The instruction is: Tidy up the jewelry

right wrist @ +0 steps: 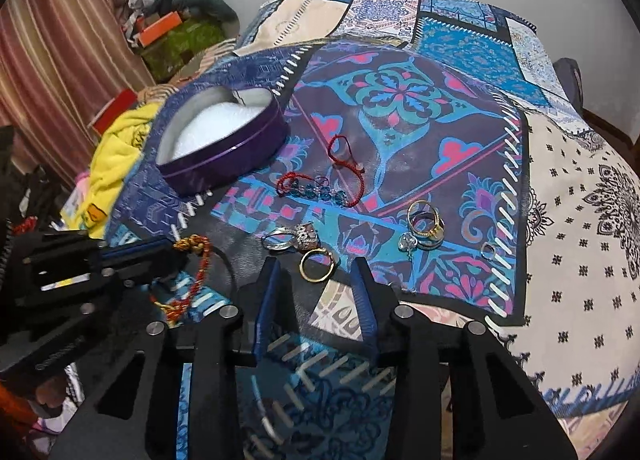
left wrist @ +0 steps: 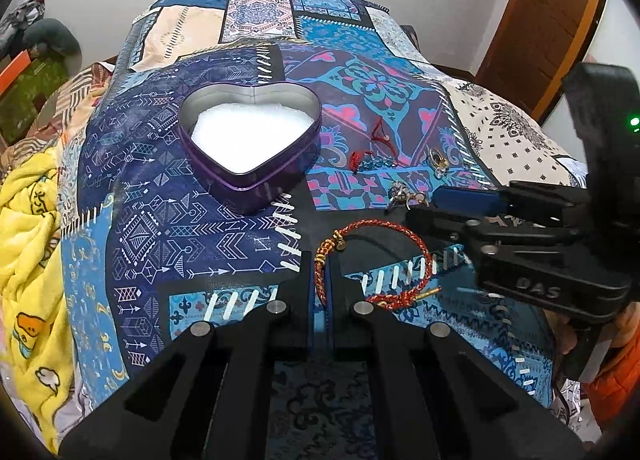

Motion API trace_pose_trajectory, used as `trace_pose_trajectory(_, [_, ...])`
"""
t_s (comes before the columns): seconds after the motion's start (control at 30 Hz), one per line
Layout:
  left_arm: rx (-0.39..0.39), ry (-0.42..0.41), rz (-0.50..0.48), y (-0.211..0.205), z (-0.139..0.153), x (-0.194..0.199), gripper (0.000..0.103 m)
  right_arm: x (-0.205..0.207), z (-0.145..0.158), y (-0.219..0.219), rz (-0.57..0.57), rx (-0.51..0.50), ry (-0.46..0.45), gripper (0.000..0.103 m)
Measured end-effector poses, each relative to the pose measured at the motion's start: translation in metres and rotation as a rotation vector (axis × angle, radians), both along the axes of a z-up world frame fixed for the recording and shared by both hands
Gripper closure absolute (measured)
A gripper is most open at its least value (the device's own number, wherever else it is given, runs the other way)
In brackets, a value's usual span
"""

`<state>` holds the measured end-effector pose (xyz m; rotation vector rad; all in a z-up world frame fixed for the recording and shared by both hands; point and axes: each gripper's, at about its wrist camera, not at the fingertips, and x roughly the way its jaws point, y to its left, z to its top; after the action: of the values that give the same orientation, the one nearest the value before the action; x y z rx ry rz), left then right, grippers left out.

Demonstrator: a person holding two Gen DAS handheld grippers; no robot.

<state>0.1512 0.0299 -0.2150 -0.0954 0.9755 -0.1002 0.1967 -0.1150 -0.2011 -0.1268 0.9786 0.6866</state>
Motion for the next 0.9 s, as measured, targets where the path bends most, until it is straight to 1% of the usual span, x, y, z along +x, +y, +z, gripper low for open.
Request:
trace_pose_trajectory(0.1, [-0.002,-0.006,0.001,0.000,-0.001,0.000,0.100,0.000,-0.002,0.001,-0.008,-0.013,-0.018,0.075])
trace_pose_trajectory(0.17, [-0.007,-0.009,0.003,0.000,-0.001,0.000,0.100,0.000,-0.002,0.000,-0.018,-0.021,-0.027,0.084])
trace_pose_trajectory(0.33, [-0.016,-0.015,0.013,0.001,0.001,-0.001,0.100,0.000,0.001,-0.001,-0.022,-0.022,-0.028,0.085])
trace_pose_trajectory(0.47, [-0.014,-0.041,0.023,0.003,0.010,-0.004,0.100,-0.002,0.007,-0.004,-0.032,-0.015,-0.026,0.085])
trace_pose_trajectory(0.6, [-0.013,-0.075,0.039,0.006,0.024,-0.008,0.100,-0.005,0.021,-0.007,-0.044,0.009,-0.049,0.085])
trace_pose_trajectory(0.9, [-0.007,-0.162,0.075,0.015,0.056,-0.015,0.100,-0.013,0.063,-0.009,-0.063,0.078,-0.131,0.085])
